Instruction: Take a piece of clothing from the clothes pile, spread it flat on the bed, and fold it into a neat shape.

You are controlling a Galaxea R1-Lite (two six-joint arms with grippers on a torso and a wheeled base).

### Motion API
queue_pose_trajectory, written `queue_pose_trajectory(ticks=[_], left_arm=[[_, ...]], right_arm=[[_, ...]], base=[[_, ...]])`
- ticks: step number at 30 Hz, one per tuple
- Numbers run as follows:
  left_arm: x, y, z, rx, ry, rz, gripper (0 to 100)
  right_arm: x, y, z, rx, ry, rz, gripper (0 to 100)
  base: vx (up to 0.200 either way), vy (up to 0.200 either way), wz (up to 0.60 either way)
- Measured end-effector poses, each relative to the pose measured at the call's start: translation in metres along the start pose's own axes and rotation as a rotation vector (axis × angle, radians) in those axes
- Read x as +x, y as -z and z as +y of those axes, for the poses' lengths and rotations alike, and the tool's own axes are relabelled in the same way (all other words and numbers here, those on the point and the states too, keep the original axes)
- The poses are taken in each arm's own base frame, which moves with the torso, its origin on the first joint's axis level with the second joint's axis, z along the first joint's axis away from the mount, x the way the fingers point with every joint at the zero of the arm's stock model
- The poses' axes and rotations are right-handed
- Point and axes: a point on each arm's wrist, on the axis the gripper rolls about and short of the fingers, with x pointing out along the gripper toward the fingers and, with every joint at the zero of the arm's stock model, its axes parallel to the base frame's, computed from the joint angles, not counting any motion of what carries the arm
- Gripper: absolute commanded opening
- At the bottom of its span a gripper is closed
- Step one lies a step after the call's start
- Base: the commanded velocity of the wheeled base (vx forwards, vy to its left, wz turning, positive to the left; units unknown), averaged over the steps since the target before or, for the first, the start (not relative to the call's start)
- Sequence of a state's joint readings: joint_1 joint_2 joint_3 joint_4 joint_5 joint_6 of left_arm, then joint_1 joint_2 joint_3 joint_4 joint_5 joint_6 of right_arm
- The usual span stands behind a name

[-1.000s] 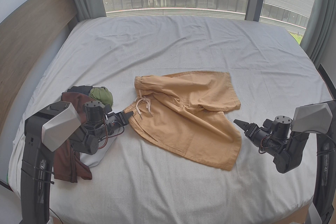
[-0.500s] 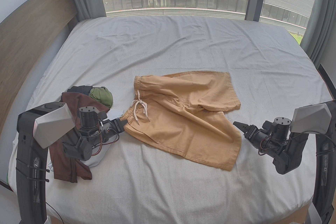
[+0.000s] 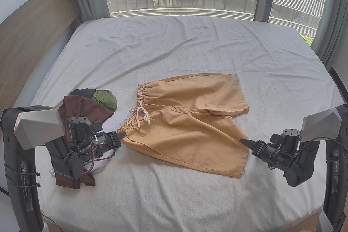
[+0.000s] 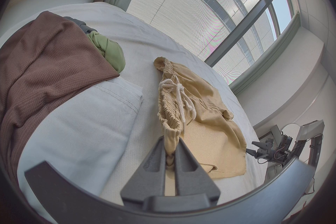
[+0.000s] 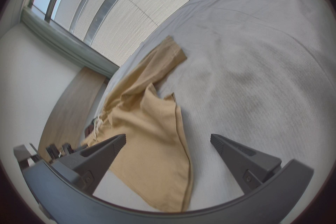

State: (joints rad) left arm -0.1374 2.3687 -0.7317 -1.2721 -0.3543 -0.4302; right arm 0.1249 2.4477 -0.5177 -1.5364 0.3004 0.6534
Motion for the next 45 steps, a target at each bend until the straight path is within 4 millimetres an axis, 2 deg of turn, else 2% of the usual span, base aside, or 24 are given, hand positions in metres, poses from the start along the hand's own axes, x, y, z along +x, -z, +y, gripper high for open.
queue_pose_trajectory(ticks=[7, 18, 31, 32, 45], left_arm=[[-0.002, 0.0, -0.002, 0.005, 0.005, -0.002, 0], [-0.001, -0.001, -0.002, 0.016, 0.014, -0.032, 0], [0.001, 0.003, 0.002, 0.011, 0.006, -0.026, 0], [0.001, 0.003, 0.002, 0.011, 0.006, -0.026, 0], [0.003, 0.008, 0.006, 0.013, 0.007, -0.032, 0]], right_arm=[[-0.013, 0.023, -0.006, -0.047, 0.008, 0.122, 100], [-0.016, 0.053, 0.012, -0.076, -0.034, 0.243, 100], [-0.015, 0.059, 0.015, -0.08, -0.035, 0.262, 100], [-0.015, 0.059, 0.014, -0.08, -0.034, 0.262, 0], [-0.022, 0.061, 0.011, -0.069, -0.013, 0.279, 0]], base=[[0.0, 0.0, 0.0], [0.0, 0.0, 0.0], [0.0, 0.0, 0.0], [0.0, 0.0, 0.0], [0.0, 0.0, 0.0]])
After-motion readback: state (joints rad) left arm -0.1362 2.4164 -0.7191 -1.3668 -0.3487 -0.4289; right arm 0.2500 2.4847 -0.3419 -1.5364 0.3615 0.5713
